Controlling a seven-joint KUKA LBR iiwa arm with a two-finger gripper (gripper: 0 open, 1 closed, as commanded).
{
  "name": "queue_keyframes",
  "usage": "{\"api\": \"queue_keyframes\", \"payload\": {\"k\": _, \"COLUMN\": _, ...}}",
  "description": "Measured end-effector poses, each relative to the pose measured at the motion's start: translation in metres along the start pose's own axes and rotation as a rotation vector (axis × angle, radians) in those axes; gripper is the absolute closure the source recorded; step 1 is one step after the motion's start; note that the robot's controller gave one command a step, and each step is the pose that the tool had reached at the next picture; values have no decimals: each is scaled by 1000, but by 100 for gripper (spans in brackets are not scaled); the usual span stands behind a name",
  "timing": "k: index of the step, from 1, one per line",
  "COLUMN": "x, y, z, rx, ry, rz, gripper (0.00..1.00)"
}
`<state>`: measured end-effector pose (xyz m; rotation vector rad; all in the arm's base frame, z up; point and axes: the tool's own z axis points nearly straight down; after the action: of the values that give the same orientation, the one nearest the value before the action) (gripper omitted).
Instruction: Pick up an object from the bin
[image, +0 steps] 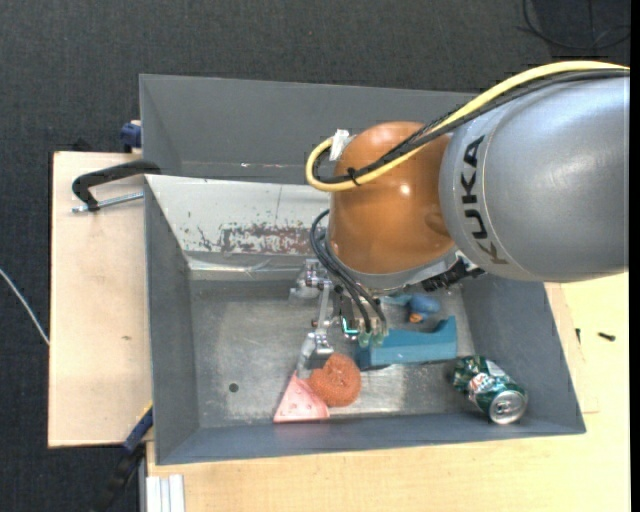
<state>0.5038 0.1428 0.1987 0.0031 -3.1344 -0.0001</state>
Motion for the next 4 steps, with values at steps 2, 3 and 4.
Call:
{"api": "queue_keyframes", "payload": {"k": 2, "x": -5, "y": -11, "z": 18, "rx": -3, "ry": -15, "rz": -85, "gripper": 0}}
{"api": "queue_keyframes", "payload": {"k": 3, "x": 2, "y": -39, "z": 81, "rx": 0, "ry": -12, "rz": -152, "gripper": 0}}
{"api": "queue_keyframes", "payload": {"k": 4, "x": -3, "y": -113, "z": 125, "rx": -1, "ry": -8, "rz": -129, "gripper": 100}}
